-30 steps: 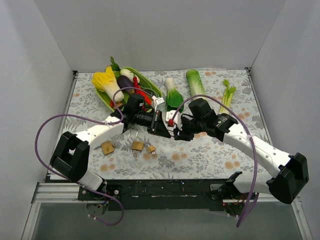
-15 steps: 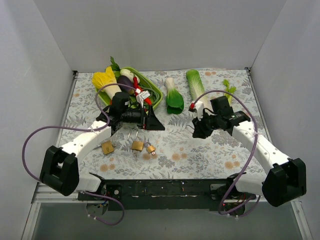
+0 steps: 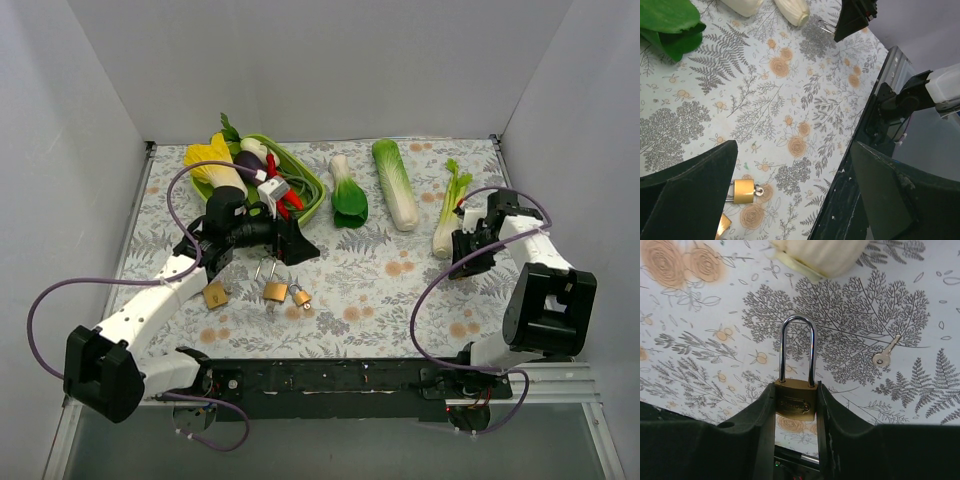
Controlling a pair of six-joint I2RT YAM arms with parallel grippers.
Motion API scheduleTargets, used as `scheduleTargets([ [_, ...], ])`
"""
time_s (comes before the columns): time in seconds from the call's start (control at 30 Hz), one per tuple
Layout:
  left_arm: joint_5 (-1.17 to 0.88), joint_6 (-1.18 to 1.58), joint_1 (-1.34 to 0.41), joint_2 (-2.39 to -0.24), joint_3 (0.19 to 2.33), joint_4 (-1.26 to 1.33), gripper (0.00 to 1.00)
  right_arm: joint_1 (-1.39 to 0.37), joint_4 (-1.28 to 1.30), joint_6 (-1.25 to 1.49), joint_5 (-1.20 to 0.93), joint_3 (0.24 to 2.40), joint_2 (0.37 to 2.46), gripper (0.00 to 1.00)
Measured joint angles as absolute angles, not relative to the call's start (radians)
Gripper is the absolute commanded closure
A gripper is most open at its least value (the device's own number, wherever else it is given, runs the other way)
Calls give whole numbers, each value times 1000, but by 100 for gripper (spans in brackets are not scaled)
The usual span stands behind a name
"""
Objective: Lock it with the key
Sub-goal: Place the lock at the center of the board.
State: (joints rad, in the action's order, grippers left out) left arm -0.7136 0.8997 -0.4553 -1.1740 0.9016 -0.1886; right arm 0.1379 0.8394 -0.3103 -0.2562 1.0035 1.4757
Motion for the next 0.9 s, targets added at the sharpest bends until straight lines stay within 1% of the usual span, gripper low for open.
scheduleTargets([
  [0.33, -678, 852, -455, -1207, 902, -220, 2, 162, 868, -309, -164, 1005, 1532, 99],
  [0.67, -679, 816, -455, -1259, 930, -244, 2, 168, 817, -241, -162, 966, 1590, 99],
  [0.77, -679, 808, -455, -1266, 934, -256, 2, 168, 785, -214, -168, 933, 1590, 92],
  [0.9, -678, 804, -455, -1267, 934, -263, 2, 168, 742, -182, -186, 908, 1589, 91],
])
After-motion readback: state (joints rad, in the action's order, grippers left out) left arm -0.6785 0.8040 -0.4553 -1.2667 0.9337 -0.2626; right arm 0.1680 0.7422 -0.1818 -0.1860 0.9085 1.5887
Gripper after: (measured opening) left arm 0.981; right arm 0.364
